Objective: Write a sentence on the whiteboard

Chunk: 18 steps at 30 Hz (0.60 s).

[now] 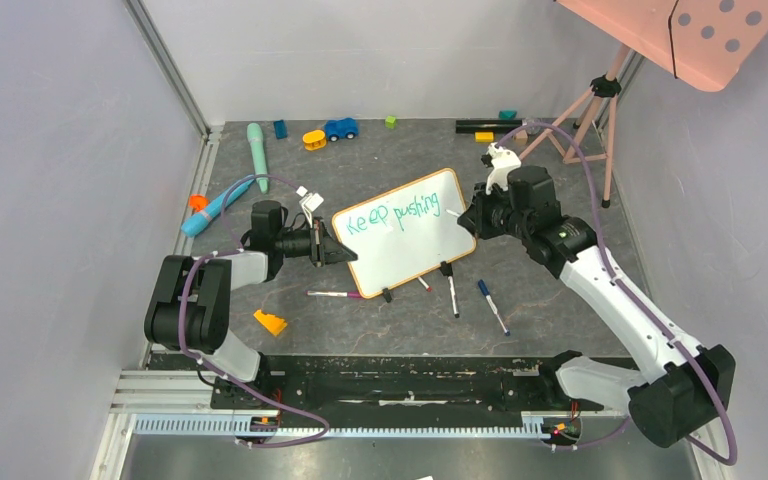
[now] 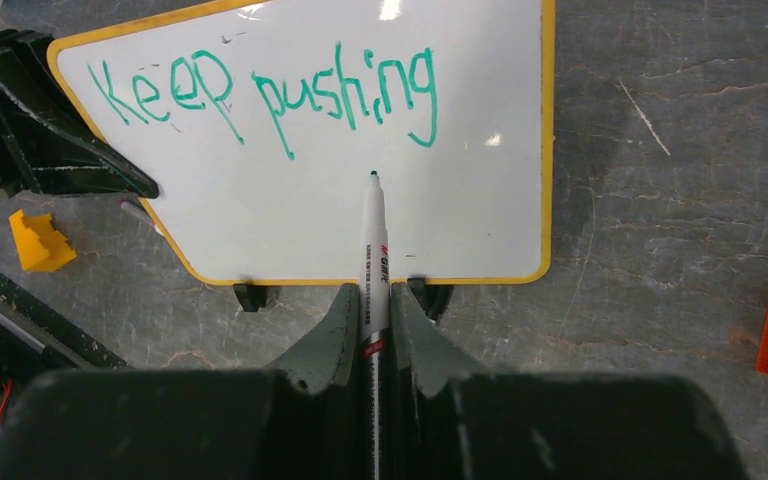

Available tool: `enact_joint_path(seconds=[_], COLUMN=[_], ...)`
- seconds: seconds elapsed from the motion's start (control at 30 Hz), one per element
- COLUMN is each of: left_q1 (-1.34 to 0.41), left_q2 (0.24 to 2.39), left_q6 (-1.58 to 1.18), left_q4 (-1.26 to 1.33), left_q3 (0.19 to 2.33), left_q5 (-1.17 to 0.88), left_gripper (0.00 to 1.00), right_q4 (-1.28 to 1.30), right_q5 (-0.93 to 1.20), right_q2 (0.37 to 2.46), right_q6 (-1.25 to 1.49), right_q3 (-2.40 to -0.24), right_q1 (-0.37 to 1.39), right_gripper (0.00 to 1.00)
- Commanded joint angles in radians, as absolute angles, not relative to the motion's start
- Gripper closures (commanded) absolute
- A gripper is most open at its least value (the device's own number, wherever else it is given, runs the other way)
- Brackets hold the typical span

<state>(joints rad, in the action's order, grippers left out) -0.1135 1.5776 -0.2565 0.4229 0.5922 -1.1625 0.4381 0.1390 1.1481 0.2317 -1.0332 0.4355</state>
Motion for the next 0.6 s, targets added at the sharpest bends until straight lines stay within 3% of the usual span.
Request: enact_joint_path(seconds=[0.0, 0.57], left_q1=[-0.124, -0.126], left_q2=[1.598, 1.607], left_q6=[-0.266, -0.273], left_q4=[0.451, 0.467], left_q3=[0.609, 0.6], left_q5=[-1.21, -1.206], left_gripper=[0.98, 0.98], right_q4=[0.459, 0.328], right_q5=[0.201, 0.141], right_q2=[1.117, 1.005], right_q6=[0.207, 0.336], right_q3=[-1.037, -0.792], right_q1=[0.433, 0.445], right_gripper=[1.0, 1.0])
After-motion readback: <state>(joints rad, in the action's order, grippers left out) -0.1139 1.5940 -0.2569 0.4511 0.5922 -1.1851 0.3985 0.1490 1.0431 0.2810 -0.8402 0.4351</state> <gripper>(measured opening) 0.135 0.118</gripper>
